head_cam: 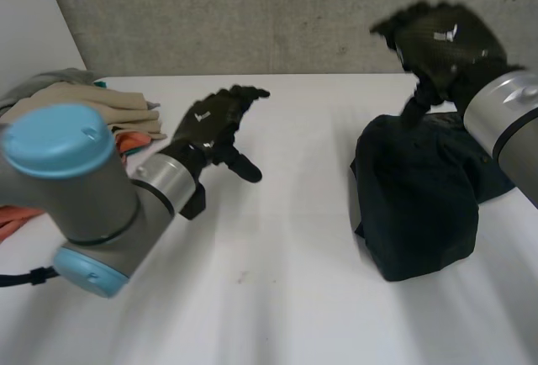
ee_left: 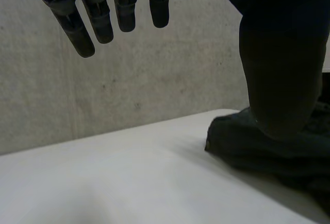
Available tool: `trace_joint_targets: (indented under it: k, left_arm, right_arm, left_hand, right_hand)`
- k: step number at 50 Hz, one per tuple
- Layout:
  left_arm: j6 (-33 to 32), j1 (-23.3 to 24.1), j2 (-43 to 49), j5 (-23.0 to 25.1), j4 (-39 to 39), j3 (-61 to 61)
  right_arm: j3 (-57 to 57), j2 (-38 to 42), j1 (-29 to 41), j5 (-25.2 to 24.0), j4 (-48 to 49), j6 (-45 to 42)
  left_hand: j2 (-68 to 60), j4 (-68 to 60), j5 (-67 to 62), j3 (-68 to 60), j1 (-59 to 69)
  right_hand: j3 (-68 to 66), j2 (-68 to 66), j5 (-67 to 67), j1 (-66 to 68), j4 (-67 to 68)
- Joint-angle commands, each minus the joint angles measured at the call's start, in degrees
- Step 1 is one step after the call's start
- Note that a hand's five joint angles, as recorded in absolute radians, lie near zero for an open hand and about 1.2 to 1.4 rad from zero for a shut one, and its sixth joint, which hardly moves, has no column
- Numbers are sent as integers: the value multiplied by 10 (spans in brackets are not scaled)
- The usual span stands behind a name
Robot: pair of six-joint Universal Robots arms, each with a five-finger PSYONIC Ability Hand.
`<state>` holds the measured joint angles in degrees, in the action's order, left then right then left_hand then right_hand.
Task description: Fold the laundry.
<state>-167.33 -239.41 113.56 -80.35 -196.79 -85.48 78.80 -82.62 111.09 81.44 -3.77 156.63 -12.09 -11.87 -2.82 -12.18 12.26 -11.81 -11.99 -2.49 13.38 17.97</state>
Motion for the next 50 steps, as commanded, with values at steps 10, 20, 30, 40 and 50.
trace_joint_targets:
  k: [10, 20, 30, 40, 50]
  left_arm:
    - [-144, -9, -156, -22, 262, 23]
    - [-150, -18, -188, -23, 222, -41]
    - [-145, -81, -229, -18, 191, -62]
    - [-139, -144, -288, -15, 178, -64]
    - [-105, -185, -294, -22, 174, -76]
  right_arm:
    - [-25, 251, -57, 13, -65, -63]
    - [-23, 277, -56, -10, 1, -35]
    - [-51, 164, 60, -56, 52, 87]
    - [-116, 246, 213, -5, 119, 212]
    - [-220, 350, 272, 10, 20, 202]
  left_hand:
    - [21, 19, 28, 22, -23]
    - [21, 19, 28, 22, -23]
    - [21, 19, 28, 22, -23]
    - [21, 19, 28, 22, -23]
    - [21, 19, 28, 22, -23]
  right_hand:
    - [18, 20, 25, -34, -80]
    - [-682, -680, -675, 666, 620]
    - [-682, -680, -675, 666, 620]
    - [-682, -680, -675, 666, 620]
    - [18, 20, 25, -34, -80]
